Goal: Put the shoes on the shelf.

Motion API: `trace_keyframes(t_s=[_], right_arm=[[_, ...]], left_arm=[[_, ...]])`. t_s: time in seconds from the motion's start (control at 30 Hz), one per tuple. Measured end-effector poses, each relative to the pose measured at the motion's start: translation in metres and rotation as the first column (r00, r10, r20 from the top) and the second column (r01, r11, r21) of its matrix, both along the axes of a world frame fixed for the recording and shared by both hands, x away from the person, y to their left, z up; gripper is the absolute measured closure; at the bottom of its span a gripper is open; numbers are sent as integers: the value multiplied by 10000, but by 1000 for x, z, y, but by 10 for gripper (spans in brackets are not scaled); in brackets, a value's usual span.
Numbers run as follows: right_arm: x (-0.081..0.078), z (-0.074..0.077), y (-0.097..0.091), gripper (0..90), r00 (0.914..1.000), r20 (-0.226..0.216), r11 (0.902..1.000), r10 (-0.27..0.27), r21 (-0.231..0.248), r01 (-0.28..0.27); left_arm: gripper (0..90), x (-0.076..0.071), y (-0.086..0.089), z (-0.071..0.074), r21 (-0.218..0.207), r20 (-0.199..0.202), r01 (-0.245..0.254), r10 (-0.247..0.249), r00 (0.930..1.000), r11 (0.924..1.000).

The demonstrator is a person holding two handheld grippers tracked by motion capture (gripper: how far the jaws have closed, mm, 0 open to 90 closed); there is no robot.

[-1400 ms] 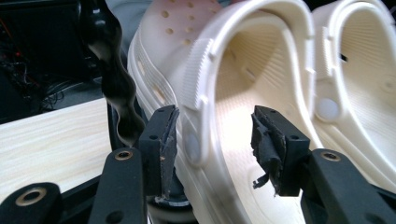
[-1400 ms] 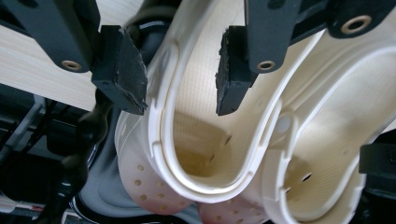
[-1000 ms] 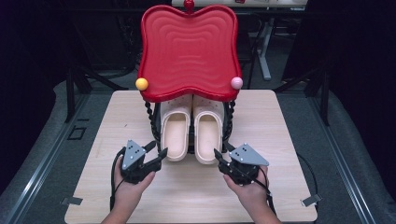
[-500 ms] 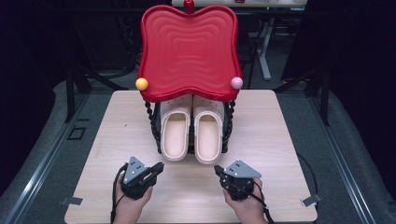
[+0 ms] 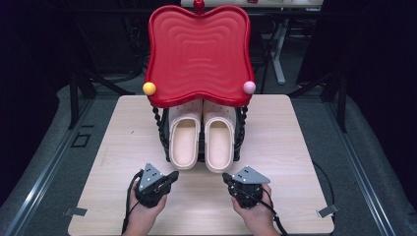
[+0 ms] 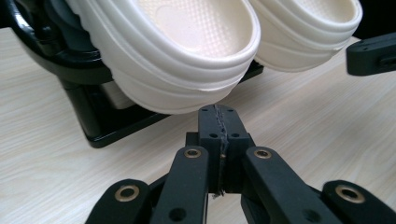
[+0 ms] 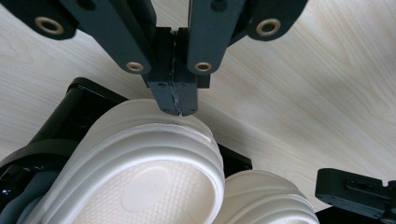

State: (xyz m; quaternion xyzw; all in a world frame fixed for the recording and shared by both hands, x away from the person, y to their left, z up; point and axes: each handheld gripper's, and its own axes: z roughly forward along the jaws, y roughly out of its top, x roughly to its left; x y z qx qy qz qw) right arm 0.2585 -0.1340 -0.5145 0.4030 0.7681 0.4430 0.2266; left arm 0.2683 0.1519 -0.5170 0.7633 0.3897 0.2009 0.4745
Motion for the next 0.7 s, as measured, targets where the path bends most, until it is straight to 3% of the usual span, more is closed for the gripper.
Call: trace_keyframes(t_s=[0.27, 0.7], right_arm=[[2, 0, 1, 900, 10000, 6, 9999, -4, 135, 4], [3, 6, 2, 900, 9997, 199, 9999, -148, -15, 149]], left_arm=[[900, 5, 1, 0, -304, -157, -149, 144, 9998, 9994], [900, 10, 3, 7, -383, -173, -263, 256, 9995, 9989]])
